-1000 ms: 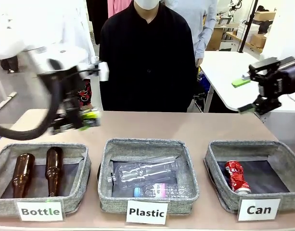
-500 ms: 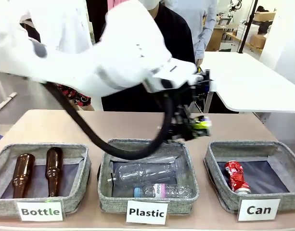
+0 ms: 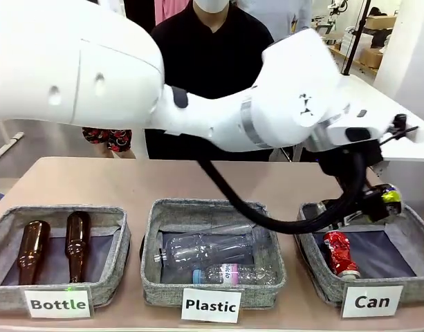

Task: Sort the can waste into the basket.
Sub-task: Pick up the can waste from the table and place it in the right Fabric basket.

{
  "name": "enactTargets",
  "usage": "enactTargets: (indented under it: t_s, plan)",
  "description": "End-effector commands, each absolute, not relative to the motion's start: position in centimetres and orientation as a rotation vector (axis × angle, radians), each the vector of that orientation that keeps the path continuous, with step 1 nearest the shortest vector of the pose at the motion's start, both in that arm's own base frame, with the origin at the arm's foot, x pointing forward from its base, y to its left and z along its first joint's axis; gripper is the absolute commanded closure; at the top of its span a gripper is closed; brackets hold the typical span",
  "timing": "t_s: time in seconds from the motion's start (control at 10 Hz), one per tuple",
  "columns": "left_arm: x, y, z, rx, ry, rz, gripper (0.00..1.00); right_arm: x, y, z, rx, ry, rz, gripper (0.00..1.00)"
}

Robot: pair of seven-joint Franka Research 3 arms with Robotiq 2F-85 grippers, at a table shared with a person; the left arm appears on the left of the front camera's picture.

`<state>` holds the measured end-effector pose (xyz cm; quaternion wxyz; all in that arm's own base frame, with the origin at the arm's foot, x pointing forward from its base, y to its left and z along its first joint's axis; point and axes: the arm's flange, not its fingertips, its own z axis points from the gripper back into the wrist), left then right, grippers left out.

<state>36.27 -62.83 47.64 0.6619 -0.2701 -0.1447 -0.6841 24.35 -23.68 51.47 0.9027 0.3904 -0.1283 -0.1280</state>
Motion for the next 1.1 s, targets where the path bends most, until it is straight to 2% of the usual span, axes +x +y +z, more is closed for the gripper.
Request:
enactTargets:
  t_s: [0.0, 0.2, 0.3, 0.4, 0.5, 1.0]
  plan:
    - [36.8, -65.3, 48.7, -0.51, -0.382, -1.514, 0.65, 25.3, -23.1, 52.8, 0.829, -0.29, -0.265, 0.0]
    - [37.1, -65.2, 48.5, -0.49, -0.388, -1.535, 0.62, 25.3, -23.1, 52.8, 0.829, -0.29, -0.265, 0.0]
    - [37.2, -65.0, 48.5, -0.487, -0.395, -1.542, 0.19, 25.3, -23.1, 52.8, 0.829, -0.29, -0.265, 0.0]
    - [37.2, -65.1, 48.3, -0.501, -0.39, -1.541, 0.04, 25.3, -23.1, 52.8, 0.829, -0.29, -0.265, 0.0]
    - [37.4, -65.1, 48.2, -0.503, -0.382, -1.552, 0.0, 25.3, -23.1, 52.8, 0.829, -0.29, -0.265, 0.0]
    - [37.9, -65.3, 47.9, -0.493, -0.353, -1.54, 0.0, 25.3, -23.1, 52.8, 0.829, -0.29, -0.265, 0.0]
